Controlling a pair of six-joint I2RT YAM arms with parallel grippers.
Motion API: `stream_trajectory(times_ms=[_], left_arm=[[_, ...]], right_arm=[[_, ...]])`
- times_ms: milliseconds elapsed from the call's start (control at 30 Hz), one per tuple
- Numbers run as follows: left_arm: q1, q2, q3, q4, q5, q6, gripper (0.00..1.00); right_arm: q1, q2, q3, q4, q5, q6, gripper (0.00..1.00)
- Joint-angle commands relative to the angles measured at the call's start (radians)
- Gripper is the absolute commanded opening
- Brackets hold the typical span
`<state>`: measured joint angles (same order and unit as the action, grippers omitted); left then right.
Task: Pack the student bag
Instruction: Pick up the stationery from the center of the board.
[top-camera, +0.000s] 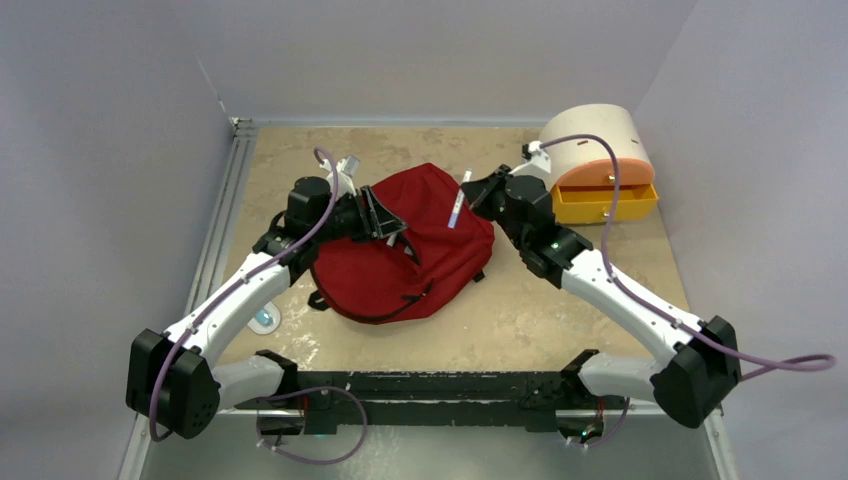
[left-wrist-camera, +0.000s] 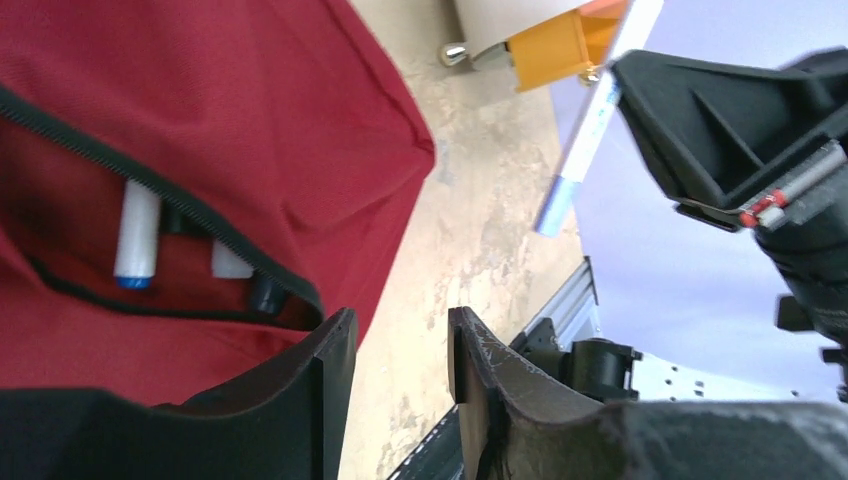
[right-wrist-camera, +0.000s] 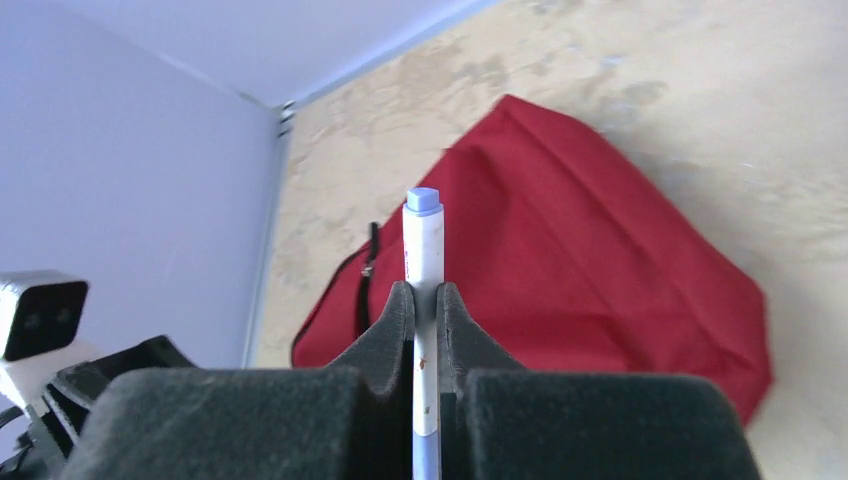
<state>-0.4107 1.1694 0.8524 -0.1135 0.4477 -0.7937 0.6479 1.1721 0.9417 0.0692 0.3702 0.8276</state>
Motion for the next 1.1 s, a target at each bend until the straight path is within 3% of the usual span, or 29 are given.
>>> stream_trajectory(times_ms=[0,100,333,1067], left_arm=[[0.004,-0.014,0.004,0.160,0.101,-0.016,0.41],[0.004,-0.017,0.004,0.174,0.108,-0.022,0.46],[0.004,-0.004,-0.005,0.186,0.119,-0.040,0.48],[0.005,-0.047,-0.033,0.224,0.120,-0.064,0.48]], right_arm=[[0.018,0.067,0.057,0.167,-0.187,-0.037,0.00],[0.041,0.070,0.030,0.254,-0.239,-0.008,0.00],[0.050,0.080,-0.027,0.398,-0.355,0.080,0.00],[0.091,0.187,0.006,0.406,-0.446,0.112,0.00]])
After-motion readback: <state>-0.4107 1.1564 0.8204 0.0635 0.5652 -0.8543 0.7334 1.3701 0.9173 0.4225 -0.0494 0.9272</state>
